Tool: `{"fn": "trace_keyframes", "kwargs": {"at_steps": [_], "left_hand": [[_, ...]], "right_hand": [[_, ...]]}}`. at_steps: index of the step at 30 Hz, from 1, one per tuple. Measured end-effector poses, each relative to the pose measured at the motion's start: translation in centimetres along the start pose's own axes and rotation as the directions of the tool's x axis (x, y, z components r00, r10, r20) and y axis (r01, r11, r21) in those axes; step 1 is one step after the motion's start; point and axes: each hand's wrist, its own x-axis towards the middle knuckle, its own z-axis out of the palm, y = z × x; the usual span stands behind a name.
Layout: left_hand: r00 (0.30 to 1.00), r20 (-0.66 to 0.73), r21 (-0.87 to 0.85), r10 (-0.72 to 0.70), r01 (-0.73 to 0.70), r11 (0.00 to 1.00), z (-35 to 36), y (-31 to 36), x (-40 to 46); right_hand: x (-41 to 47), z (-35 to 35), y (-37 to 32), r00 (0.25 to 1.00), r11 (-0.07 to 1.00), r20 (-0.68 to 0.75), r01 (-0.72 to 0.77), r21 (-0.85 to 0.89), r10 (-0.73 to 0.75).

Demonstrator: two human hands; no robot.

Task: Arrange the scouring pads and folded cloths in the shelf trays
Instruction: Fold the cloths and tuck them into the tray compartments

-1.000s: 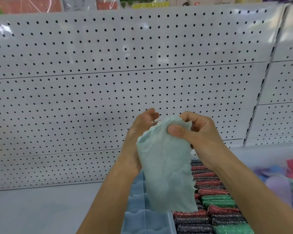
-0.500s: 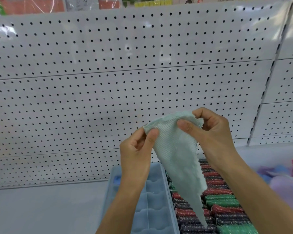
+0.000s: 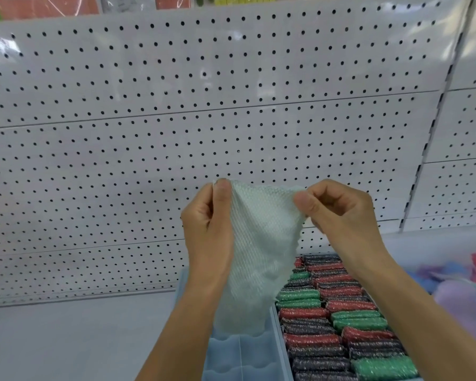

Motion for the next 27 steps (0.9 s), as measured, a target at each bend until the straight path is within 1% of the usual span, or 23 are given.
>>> {"fn": "trace_keyframes", "kwargs": {"at_steps": [2, 4, 5, 6, 8, 9, 10, 12, 14, 15, 16, 17, 18, 19, 20, 21, 22, 23, 25, 26, 27], "left_hand": [[0.996, -0.011, 0.036, 0.084, -0.083, 0.996, 0.4, 0.0, 0.0], [0.99, 0.039, 0.067, 0.136, -0.138, 0.988, 0.8, -0.2, 0.2], [0.984, 0.076, 0.082, 0.162, -0.168, 0.982, 0.9, -0.2, 0.3], [0.975, 0.114, 0.094, 0.189, -0.2, 0.975, 0.9, -0.3, 0.5], [0.953, 0.184, 0.115, 0.24, -0.263, 0.958, 0.9, -0.5, 0.8], [0.943, 0.208, 0.12, 0.259, -0.288, 0.95, 1.0, -0.5, 0.9], [0.938, 0.223, 0.121, 0.267, -0.298, 0.947, 0.9, -0.4, 0.9], [0.936, 0.244, 0.095, 0.256, -0.285, 0.954, 0.8, -0.4, 1.1], [0.943, 0.29, 0.009, 0.163, -0.173, 0.985, 0.3, -0.4, 1.4], [0.943, 0.319, -0.025, 0.091, -0.087, 0.996, -0.1, -0.5, 1.6], [0.935, 0.354, -0.028, -0.014, 0.026, 0.999, -0.6, -0.6, 1.6], [0.909, 0.394, 0.02, -0.139, 0.142, 0.99, -1.2, -0.8, 1.6], [0.861, 0.434, 0.114, -0.265, 0.24, 0.964, -1.7, -1.1, 1.4], [0.798, 0.478, 0.215, -0.367, 0.299, 0.93, -2.3, -1.7, 1.0], [0.731, 0.524, 0.282, -0.437, 0.336, 0.899, -2.9, -2.3, 0.7], [0.679, 0.565, 0.313, -0.469, 0.349, 0.883, -3.3, -3.0, 0.2], [0.639, 0.603, 0.308, -0.477, 0.364, 0.879, -3.6, -3.4, -0.4], [0.614, 0.628, 0.291, -0.478, 0.385, 0.876, -4.0, -3.7, -0.8], [0.59, 0.636, 0.279, -0.498, 0.425, 0.861, -4.8, -4.2, -1.5], [0.594, 0.62, 0.291, -0.513, 0.432, 0.853, -5.3, -4.6, -1.8], [0.625, 0.582, 0.286, -0.521, 0.442, 0.85, -5.8, -5.1, -2.0]], "right_hand": [[0.3, 0.2, 0.1, 0.998, 0.999, 0.053, -0.018, -0.051, 0.021], [1.0, 0.2, 0.0, 0.984, 0.992, 0.164, -0.055, -0.111, 0.072], [1.5, 0.2, -0.2, 0.972, 0.982, 0.224, -0.035, -0.185, 0.077], [2.1, 0.2, -0.4, 0.958, 0.959, 0.277, 0.014, -0.284, 0.068], [3.1, 0.4, -1.4, 0.918, 0.881, 0.39, 0.132, -0.455, 0.064], [3.6, 0.6, -1.8, 0.894, 0.857, 0.442, 0.167, -0.487, 0.078], [4.0, 0.8, -2.3, 0.868, 0.863, 0.488, 0.176, -0.474, 0.091], [4.6, 1.3, -2.9, 0.835, 0.907, 0.542, 0.152, -0.392, 0.094], [5.1, 1.4, -3.6, 0.825, 0.909, 0.558, 0.161, -0.385, 0.09], [5.4, 1.3, -4.0, 0.825, 0.904, 0.56, 0.176, -0.39, 0.081], [5.8, 1.2, -4.4, 0.826, 0.899, 0.559, 0.186, -0.396, 0.075], [6.1, 1.0, -4.8, 0.826, 0.896, 0.559, 0.192, -0.4, 0.072], [6.5, 0.8, -5.3, 0.824, 0.895, 0.562, 0.198, -0.4, 0.069], [6.8, 0.7, -5.7, 0.825, 0.894, 0.561, 0.202, -0.401, 0.065], [7.1, 0.5, -6.0, 0.826, 0.891, 0.56, 0.209, -0.403, 0.06], [7.3, 0.3, -6.3, 0.83, 0.888, 0.555, 0.212, -0.408, 0.057], [7.4, 0.1, -6.6, 0.836, 0.883, 0.546, 0.212, -0.419, 0.059], [7.5, -0.1, -6.9, 0.847, 0.878, 0.528, 0.205, -0.432, 0.062], [7.5, -0.7, -7.3, 0.878, 0.875, 0.473, 0.171, -0.453, 0.073], [7.5, -1.2, -7.4, 0.897, 0.88, 0.436, 0.142, -0.453, 0.08], [7.4, -1.7, -7.3, 0.916, 0.886, 0.393, 0.112, -0.45, 0.084]]}}
